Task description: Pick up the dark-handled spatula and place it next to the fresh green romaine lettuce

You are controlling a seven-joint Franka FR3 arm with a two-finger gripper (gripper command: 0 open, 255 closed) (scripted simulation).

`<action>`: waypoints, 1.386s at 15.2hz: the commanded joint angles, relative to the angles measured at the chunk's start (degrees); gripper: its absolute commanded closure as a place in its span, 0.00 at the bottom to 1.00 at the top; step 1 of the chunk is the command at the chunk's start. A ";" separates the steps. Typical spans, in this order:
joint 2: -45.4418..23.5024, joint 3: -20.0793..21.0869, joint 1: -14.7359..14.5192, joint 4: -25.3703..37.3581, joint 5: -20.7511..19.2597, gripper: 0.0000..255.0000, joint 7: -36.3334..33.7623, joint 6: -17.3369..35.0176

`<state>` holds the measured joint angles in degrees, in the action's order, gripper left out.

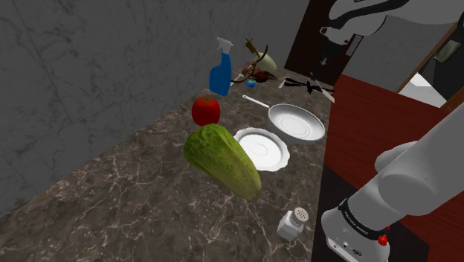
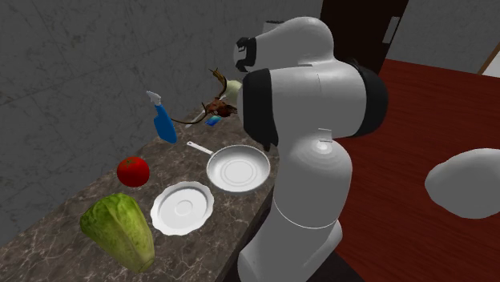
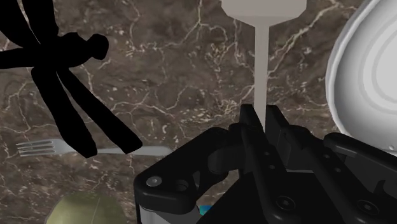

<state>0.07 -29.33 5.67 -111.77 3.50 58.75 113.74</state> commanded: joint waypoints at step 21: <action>21.97 8.86 -2.84 -12.60 -8.55 1.00 -15.55 -7.49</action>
<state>19.93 -21.41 2.87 -122.80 -4.51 44.57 106.73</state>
